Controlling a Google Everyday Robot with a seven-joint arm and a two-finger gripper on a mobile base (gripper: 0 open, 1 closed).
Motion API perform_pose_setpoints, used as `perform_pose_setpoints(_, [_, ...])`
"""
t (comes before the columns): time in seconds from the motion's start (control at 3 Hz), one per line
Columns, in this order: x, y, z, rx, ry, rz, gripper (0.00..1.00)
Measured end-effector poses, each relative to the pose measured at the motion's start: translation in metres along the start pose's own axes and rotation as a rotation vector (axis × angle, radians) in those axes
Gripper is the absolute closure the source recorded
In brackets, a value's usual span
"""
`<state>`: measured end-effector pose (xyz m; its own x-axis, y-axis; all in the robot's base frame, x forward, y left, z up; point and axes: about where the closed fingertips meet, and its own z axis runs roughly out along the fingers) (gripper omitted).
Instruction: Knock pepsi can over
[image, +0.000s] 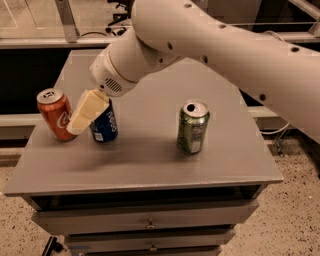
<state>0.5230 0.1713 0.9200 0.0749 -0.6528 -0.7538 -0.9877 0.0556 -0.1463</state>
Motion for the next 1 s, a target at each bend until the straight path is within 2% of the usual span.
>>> perform_pose_setpoints(1.0, [0.026, -0.007, 0.022, -0.022, -0.012, 0.059, 0.00])
